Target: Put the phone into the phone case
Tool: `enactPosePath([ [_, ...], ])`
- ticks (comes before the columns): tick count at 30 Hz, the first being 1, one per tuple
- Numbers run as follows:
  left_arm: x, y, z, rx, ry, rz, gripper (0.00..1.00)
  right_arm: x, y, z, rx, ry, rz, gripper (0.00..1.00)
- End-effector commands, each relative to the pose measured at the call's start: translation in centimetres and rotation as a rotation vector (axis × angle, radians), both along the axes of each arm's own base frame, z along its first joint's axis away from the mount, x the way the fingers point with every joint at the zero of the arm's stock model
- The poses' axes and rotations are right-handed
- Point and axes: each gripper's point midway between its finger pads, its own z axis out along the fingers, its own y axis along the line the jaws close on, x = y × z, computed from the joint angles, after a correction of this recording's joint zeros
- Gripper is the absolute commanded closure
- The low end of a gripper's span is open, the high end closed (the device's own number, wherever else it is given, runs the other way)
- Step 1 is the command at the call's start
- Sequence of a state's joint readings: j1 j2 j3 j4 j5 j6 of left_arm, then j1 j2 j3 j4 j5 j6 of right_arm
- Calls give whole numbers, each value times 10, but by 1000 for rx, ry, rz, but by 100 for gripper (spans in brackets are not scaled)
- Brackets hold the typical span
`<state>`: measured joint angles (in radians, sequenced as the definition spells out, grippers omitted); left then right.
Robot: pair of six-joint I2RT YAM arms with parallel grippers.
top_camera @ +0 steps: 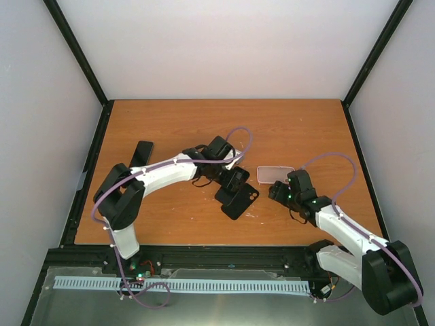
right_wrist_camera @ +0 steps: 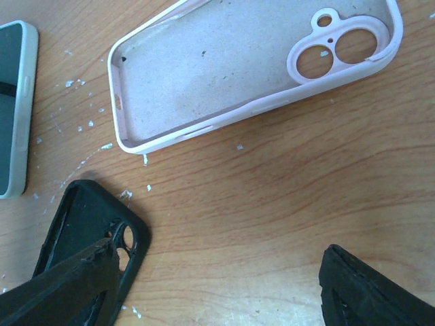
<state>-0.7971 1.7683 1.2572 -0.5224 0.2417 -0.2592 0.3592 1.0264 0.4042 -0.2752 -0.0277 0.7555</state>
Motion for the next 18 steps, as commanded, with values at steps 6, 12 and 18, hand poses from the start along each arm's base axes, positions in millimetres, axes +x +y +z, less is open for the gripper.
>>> enactPosePath([
  [6,-5,-55,19,-223,-46,-223,35,-3,-4,4,36,-31,-20,20],
  [12,-14,-60,9,-255,-28,-277,35,-5,-2,4,54,-36,-22,20],
  [18,-21,-63,-11,-262,23,-300,35,-5,0,3,68,-33,-16,20],
])
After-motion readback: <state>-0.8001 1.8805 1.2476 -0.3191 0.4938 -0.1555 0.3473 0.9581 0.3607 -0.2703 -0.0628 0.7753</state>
